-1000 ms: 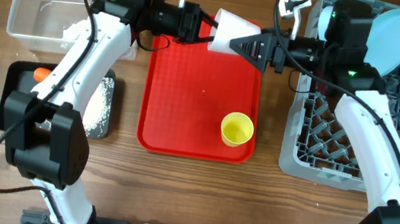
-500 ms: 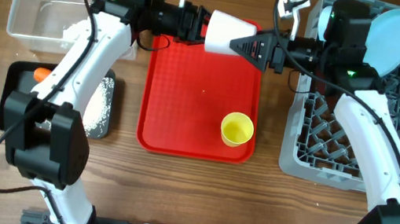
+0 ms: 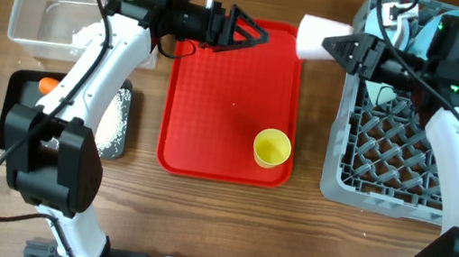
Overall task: Sort waste into correct bins and load items into the dishwasher rack
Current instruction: 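Set the pink cup upside down in the rack and release, then grasp the yellow cup with the left gripper and lift it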
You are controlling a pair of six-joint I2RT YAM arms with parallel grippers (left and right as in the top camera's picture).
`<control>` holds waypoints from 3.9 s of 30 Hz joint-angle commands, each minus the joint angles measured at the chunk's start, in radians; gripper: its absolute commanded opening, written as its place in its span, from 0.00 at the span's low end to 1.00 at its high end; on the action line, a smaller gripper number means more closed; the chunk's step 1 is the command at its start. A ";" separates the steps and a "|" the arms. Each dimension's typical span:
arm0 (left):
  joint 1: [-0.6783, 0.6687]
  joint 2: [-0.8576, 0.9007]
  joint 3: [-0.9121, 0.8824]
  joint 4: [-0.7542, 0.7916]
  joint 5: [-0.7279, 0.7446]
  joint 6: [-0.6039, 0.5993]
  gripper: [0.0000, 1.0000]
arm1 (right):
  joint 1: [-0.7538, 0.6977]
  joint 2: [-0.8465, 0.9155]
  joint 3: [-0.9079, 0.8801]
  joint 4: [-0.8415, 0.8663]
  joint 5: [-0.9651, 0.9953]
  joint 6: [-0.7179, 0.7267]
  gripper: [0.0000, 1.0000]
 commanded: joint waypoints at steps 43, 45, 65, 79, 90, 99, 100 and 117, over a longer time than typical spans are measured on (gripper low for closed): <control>-0.004 -0.009 0.016 -0.153 -0.699 0.006 1.00 | -0.156 -0.060 0.070 -0.702 1.104 -0.018 0.51; -0.004 -0.009 0.016 -0.153 -0.699 0.006 1.00 | -0.156 -0.048 0.069 -0.714 1.104 -0.017 0.51; -0.004 -0.009 0.016 -0.153 -0.699 0.006 1.00 | -0.151 -0.029 0.032 -0.731 1.085 0.013 0.51; -0.004 -0.009 0.016 -0.153 -0.699 0.006 1.00 | -0.045 0.063 0.032 -0.716 1.097 0.040 0.51; -0.004 -0.009 0.016 -0.153 -0.699 0.006 1.00 | -0.045 -0.115 0.128 -0.763 0.870 -0.095 0.75; -0.005 -0.009 0.016 -0.180 -0.658 -0.024 1.00 | -0.045 -0.269 0.146 -0.825 0.810 -0.153 0.85; -0.005 -0.009 0.016 -0.180 -0.658 -0.024 1.00 | -0.045 -0.269 0.146 -0.825 0.810 -0.153 0.85; -0.378 -0.007 0.015 -0.530 -0.998 0.129 0.88 | -0.046 -0.269 0.146 -0.822 0.803 -0.212 0.90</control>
